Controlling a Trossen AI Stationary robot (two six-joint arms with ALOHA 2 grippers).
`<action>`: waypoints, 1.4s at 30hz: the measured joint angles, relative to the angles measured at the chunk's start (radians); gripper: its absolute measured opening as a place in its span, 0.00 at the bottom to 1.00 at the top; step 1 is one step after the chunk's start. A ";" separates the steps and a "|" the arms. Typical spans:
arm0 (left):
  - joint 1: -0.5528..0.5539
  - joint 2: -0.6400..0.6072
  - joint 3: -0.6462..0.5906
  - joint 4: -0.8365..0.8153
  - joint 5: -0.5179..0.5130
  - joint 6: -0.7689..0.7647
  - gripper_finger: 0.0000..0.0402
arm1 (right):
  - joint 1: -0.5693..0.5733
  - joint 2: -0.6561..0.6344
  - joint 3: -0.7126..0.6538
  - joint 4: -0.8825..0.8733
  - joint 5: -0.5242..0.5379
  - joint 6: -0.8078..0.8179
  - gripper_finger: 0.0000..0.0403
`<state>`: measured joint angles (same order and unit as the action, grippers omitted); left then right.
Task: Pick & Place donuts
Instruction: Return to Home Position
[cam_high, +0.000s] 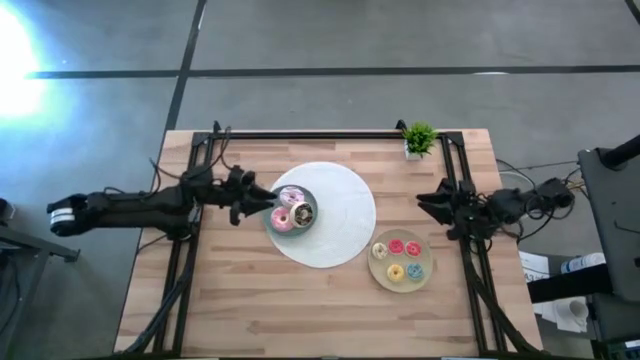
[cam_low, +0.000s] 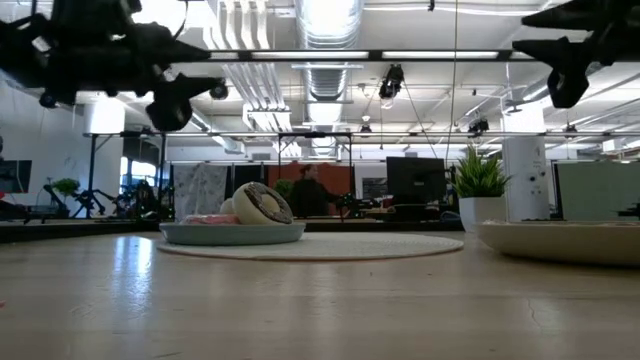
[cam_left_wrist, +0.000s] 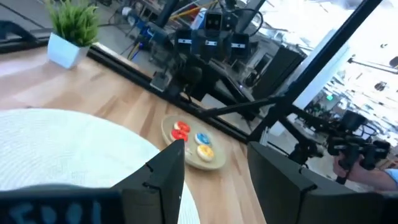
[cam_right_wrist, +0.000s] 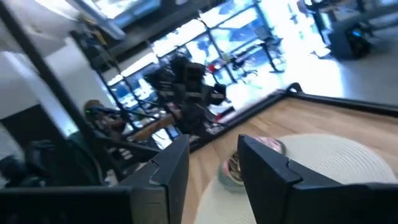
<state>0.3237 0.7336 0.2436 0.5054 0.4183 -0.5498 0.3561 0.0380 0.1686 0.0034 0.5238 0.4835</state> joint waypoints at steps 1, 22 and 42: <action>0.001 -0.020 -0.027 0.017 0.000 -0.003 0.37 | 0.000 -0.022 -0.003 -0.008 -0.015 -0.009 0.32; 0.000 -0.169 -0.232 0.049 -0.072 -0.165 0.37 | -0.001 -0.018 -0.115 -0.056 0.023 0.013 0.33; -0.238 -0.570 -0.233 -0.200 -0.169 -0.161 0.37 | -0.001 -0.038 -0.139 0.010 0.026 0.014 0.33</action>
<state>0.0862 0.1638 0.0104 0.3050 0.2489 -0.7113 0.3553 0.0003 0.0296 0.0131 0.5499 0.4976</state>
